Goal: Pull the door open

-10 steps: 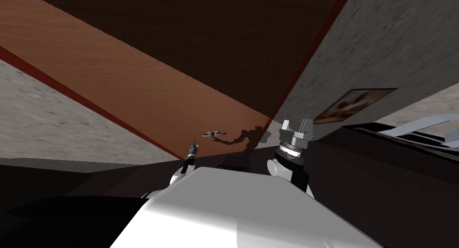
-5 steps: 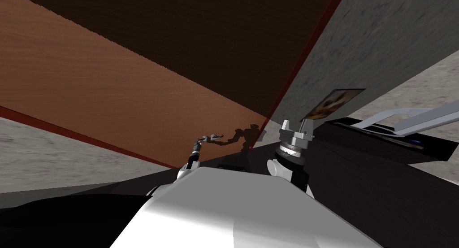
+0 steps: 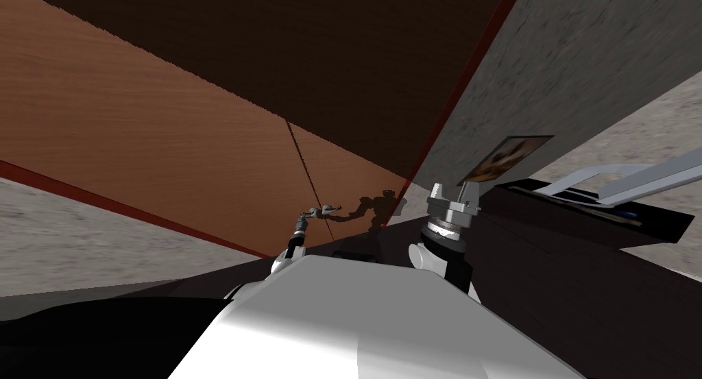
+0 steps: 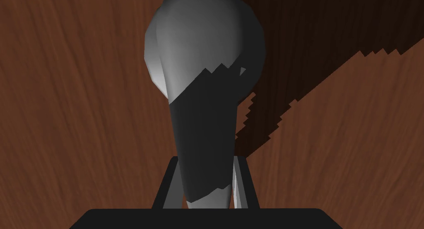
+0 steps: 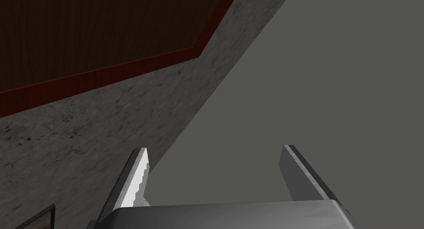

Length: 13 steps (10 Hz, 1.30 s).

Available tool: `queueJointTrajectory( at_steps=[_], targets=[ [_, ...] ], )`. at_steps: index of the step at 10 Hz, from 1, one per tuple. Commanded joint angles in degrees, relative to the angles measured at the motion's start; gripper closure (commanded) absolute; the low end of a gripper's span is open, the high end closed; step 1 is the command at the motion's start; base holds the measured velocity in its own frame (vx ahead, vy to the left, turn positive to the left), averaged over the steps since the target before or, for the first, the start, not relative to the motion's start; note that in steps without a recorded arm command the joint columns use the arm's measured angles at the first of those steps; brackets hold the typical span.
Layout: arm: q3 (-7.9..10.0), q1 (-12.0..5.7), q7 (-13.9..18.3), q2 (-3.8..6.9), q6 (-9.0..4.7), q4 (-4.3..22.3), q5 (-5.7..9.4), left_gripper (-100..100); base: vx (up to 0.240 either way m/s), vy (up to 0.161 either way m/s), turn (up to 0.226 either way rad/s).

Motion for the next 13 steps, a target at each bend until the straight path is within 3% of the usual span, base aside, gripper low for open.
queueJointTrajectory(
  at_steps=[1, 2, 5, 6, 10, 13],
  targets=[
    [0.10, 0.06, 0.0, 0.08, -0.05, 0.0, 0.06, 100, 0.000, 0.000, 0.000],
    [0.49, 1.19, 0.4, 1.36, -0.15, 0.5, 0.59, 100, -0.131, 0.025, -0.031],
    [-0.41, 1.82, 1.3, 2.53, -0.74, 1.0, 1.00, 100, -0.186, -0.040, -0.077],
    [-0.41, 1.82, 1.3, 2.53, -0.74, 1.0, 1.00, 100, -0.135, -0.038, -0.038],
    [-4.31, 1.34, 3.3, 3.28, -2.26, 1.1, 1.01, 100, -0.206, 0.038, -0.189],
    [-5.56, 1.02, 3.9, 3.29, -2.68, 1.1, 0.91, 100, -0.118, 0.034, -0.083]
  ],
)
